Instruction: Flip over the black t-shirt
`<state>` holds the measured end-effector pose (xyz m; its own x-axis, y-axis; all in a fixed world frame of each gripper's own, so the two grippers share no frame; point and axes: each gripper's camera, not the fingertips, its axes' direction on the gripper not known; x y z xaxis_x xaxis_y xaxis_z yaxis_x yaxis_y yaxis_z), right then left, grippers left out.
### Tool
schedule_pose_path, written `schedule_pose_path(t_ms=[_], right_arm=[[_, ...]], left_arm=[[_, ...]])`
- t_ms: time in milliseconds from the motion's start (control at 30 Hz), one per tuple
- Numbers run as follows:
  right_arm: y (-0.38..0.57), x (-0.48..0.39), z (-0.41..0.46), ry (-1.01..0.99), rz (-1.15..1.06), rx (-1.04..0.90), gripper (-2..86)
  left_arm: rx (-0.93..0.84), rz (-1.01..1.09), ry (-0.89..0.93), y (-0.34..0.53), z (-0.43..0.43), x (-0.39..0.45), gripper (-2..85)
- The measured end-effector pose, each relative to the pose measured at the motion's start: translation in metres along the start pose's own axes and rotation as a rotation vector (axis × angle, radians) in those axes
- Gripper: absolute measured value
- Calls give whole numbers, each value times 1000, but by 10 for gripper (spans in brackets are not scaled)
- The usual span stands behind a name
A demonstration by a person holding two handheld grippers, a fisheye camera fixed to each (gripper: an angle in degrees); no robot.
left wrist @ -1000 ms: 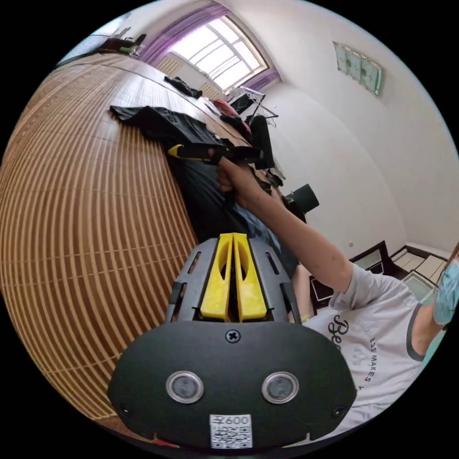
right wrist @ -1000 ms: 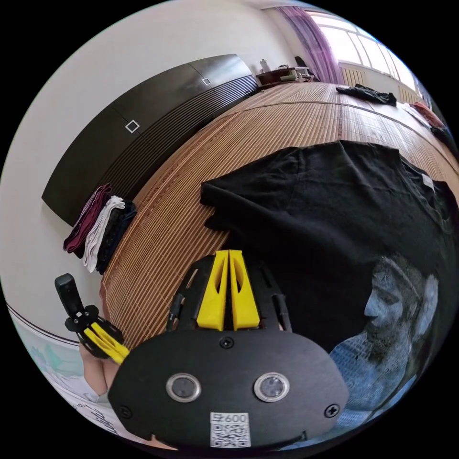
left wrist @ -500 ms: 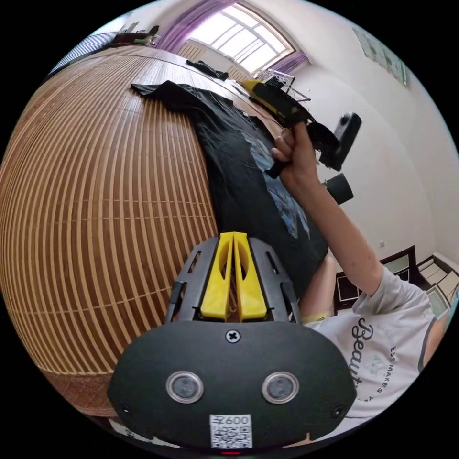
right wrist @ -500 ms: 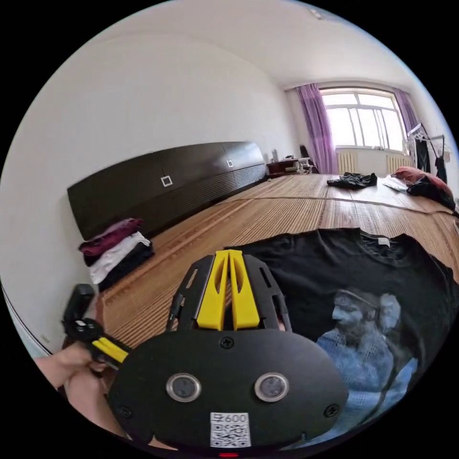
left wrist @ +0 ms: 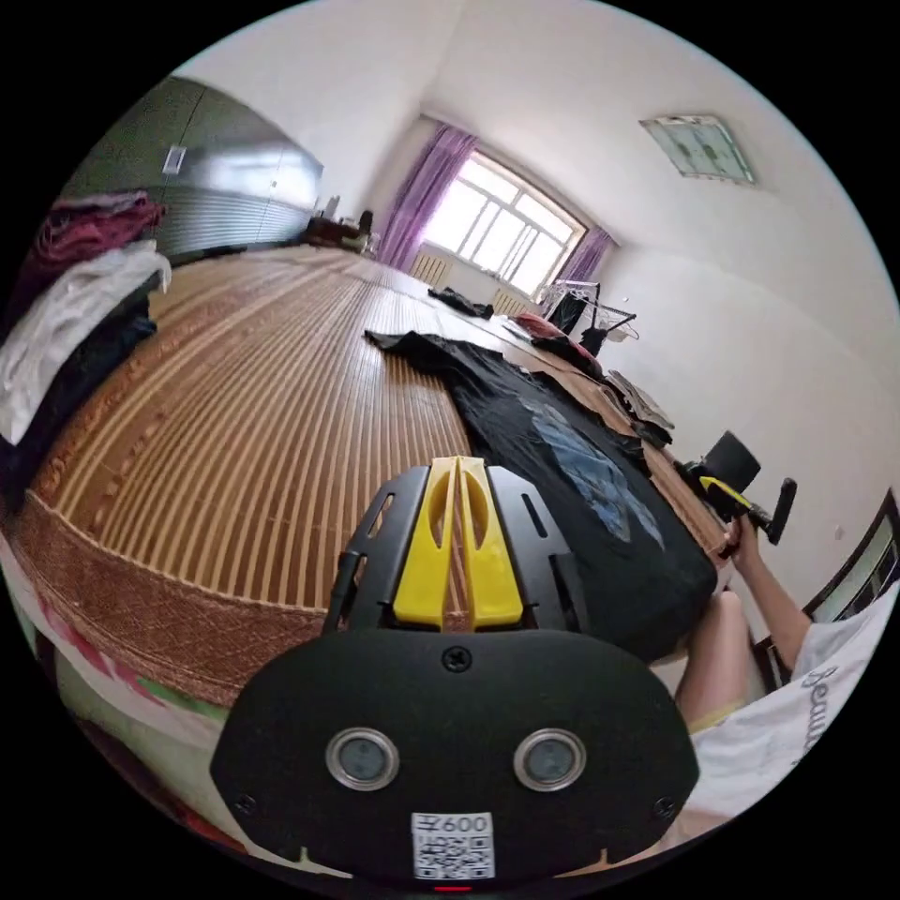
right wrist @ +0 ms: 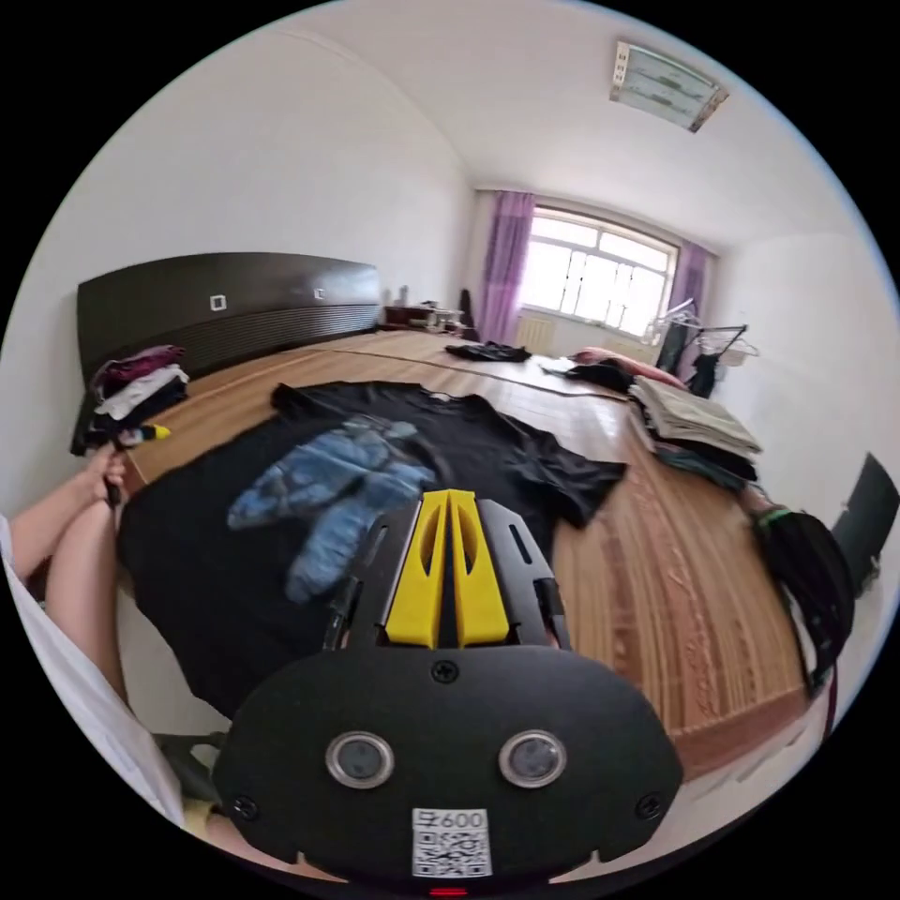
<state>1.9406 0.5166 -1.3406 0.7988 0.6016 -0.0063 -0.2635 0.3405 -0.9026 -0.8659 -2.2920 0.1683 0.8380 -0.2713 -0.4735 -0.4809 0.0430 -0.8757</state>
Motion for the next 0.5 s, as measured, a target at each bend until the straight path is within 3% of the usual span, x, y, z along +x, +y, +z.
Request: schedule_pose_path(t_ms=[100, 167, 367, 500], right_arm=[[46, 34, -4, 58, -50, 71, -8], [64, 56, 14, 49, -36, 5, -8], [72, 84, 76, -185, -53, -253, -8], [80, 104, 99, -135, -38, -332, -8]], left_arm=[[108, 243, -146, 36, -7, 50, 6], [99, 383, -170, 61, 5, 79, 6], [-53, 414, -85, 107, 56, 78, 3], [-144, 426, -119, 135, 85, 69, 2]])
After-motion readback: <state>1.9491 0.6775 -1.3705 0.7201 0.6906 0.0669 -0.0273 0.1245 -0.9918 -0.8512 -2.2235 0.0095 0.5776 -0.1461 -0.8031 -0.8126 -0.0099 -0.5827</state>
